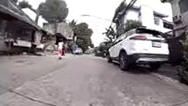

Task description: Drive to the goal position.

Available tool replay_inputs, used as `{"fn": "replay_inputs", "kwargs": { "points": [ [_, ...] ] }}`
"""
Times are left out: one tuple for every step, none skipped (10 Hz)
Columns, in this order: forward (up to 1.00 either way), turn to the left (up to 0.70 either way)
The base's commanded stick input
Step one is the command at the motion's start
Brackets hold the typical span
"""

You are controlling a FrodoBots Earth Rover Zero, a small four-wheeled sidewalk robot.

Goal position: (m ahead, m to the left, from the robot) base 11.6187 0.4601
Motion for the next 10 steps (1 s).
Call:
{"fn": "replay_inputs", "kwargs": {
  "points": [
    [1.00,0.00],
    [1.00,0.00],
    [1.00,0.00],
    [1.00,0.00],
    [1.00,0.00],
    [1.00,0.00],
    [1.00,0.00],
    [1.00,0.00],
    [1.00,0.00],
    [1.00,0.00]
  ]
}}
